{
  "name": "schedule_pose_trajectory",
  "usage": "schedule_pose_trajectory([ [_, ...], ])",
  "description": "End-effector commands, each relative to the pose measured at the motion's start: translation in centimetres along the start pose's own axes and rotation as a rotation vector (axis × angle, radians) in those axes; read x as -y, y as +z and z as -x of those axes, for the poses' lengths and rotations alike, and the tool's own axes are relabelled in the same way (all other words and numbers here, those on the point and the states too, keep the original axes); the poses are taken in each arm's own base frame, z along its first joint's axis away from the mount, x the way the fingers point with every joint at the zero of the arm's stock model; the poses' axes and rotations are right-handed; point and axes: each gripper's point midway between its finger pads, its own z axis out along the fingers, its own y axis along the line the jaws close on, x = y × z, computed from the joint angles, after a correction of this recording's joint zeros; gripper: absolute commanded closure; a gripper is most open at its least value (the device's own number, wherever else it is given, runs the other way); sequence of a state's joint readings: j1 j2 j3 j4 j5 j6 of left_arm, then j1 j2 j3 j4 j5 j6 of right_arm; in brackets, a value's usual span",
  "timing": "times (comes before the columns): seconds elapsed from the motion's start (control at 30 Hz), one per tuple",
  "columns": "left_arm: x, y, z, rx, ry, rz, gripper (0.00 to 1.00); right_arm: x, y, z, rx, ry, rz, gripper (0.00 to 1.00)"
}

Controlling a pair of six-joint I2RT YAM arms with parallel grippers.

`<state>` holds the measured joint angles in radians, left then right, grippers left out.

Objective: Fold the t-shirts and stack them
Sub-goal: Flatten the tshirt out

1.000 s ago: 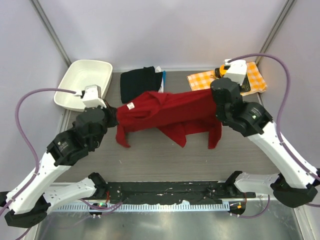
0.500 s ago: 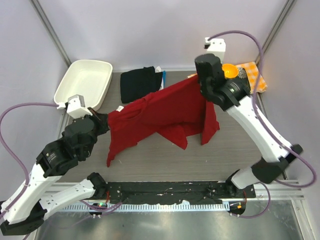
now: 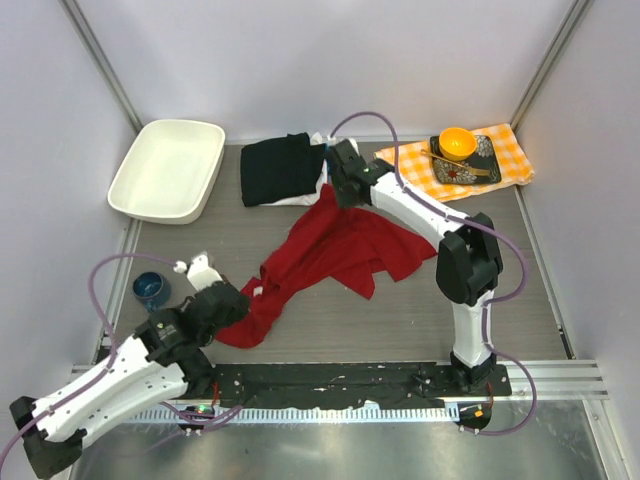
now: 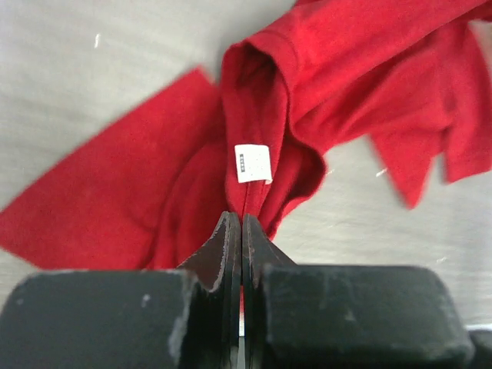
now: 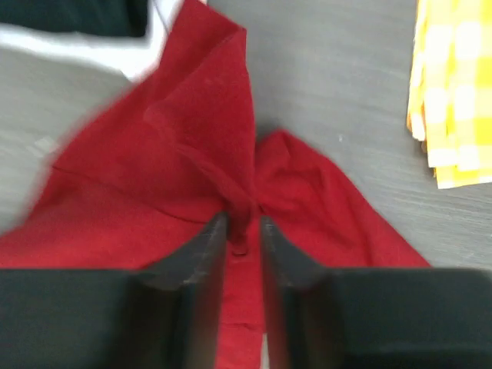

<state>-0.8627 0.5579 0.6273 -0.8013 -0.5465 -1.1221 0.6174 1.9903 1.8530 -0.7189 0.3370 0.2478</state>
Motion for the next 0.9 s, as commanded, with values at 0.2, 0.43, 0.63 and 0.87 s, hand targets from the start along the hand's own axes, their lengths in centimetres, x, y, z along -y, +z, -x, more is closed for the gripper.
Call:
schedule_pose_trajectory([
  [0.2,3.4,2.5,-2.4,-0.035,-0.015,-0.079,0.0,4.7,-5.6,-3.1,0.116,0.082,-0.096,0.01],
  [0.43,12.5,5.0,1.9,0.053,0.161,-0.124,0.0,1.4,-7.2,-4.9,0.097,0.116,0.084,0.0],
  [0.63,17.7,10.2,4.4,0.063,0.235,-0.143,0.0,1.2,-4.7,-6.5,0.111,0.123,0.025,0.02],
  [0.87,20.3,17.5,7.2,0.079,0.377,-0.119,0.11,3.5,-5.9,-7.2,0.172,0.18,-0.046,0.05],
])
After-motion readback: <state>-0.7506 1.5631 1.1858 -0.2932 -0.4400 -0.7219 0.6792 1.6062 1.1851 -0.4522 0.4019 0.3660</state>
